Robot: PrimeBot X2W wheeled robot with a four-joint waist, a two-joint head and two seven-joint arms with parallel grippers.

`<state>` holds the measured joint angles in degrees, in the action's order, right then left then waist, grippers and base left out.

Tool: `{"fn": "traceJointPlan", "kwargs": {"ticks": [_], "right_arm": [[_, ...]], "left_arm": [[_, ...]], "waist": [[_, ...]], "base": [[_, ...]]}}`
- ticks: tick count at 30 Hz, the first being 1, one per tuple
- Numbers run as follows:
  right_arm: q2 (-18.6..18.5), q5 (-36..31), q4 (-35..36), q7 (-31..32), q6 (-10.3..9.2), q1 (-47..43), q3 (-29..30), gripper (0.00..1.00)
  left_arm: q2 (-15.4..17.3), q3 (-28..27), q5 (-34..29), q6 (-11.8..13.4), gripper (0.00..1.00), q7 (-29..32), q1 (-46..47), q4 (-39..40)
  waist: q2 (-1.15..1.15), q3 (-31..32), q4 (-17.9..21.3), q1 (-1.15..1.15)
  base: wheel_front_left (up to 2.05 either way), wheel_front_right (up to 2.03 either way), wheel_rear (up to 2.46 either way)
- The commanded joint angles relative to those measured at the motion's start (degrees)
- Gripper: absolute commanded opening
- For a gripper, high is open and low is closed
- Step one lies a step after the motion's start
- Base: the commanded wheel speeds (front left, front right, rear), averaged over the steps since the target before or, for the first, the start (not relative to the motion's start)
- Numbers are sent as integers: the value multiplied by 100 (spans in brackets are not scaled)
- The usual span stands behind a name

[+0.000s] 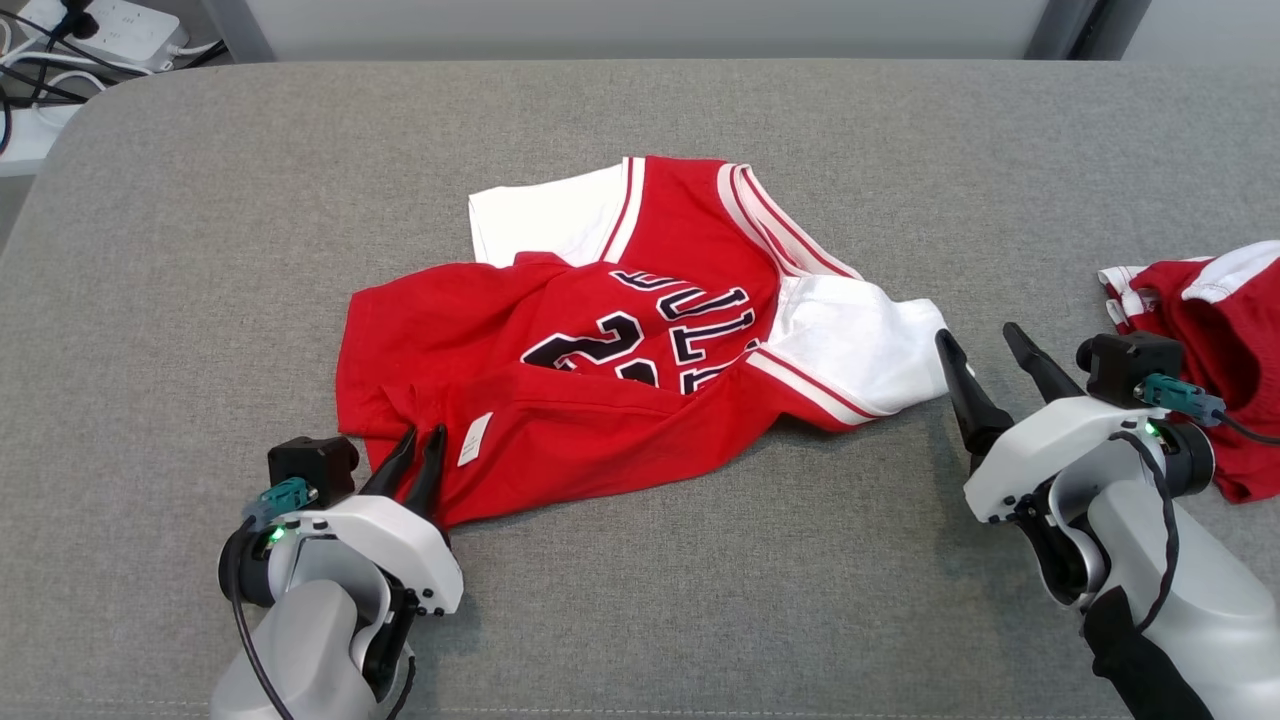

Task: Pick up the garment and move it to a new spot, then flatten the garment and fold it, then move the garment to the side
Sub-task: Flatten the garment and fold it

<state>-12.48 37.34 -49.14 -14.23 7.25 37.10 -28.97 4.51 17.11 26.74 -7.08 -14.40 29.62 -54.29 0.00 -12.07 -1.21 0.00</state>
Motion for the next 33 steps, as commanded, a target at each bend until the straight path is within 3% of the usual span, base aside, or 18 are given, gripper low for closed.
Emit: {"fn": "traceJointPlan", "kwargs": {"ticks": [1, 2, 5, 16, 22, 29, 33], "right_arm": [[32, -6, 74, -77, 24, 19, -54, 100], [28, -6, 71, -77, 24, 18, -47, 100], [18, -4, 56, -77, 24, 2, -15, 100], [97, -9, -14, -77, 24, -218, 92, 100], [177, 27, -56, -77, 24, -337, 74, 100], [163, 49, -104, -77, 24, -444, 88, 100], [104, 35, -146, -77, 24, -500, 132, 100]], "left_arm": [[121, -170, -60, -40, 29, -60, 171, 107], [130, -195, -88, -40, 25, -60, 173, 128], [145, -306, -162, -24, 0, -60, 143, 198], [96, -775, -522, 49, 0, -60, -572, 1030], [15, -1042, -418, 18, 0, -60, -1101, 1480], [-54, -958, 129, -34, 0, -60, -1641, 1780], [-39, -594, 1099, -38, 0, 131, -1836, 2406]], "waist": [[0, 2, 0, 0], [0, 5, -2, 0], [0, 30, -23, 0], [0, 371, -335, 0], [0, 588, -495, 0], [0, 703, -647, 0], [0, 717, -736, 0]], "base": [[0, 0, 0], [0, 0, 0], [0, 0, 0], [0, 0, 0], [0, 0, 0], [0, 0, 0], [0, 0, 0]]}}
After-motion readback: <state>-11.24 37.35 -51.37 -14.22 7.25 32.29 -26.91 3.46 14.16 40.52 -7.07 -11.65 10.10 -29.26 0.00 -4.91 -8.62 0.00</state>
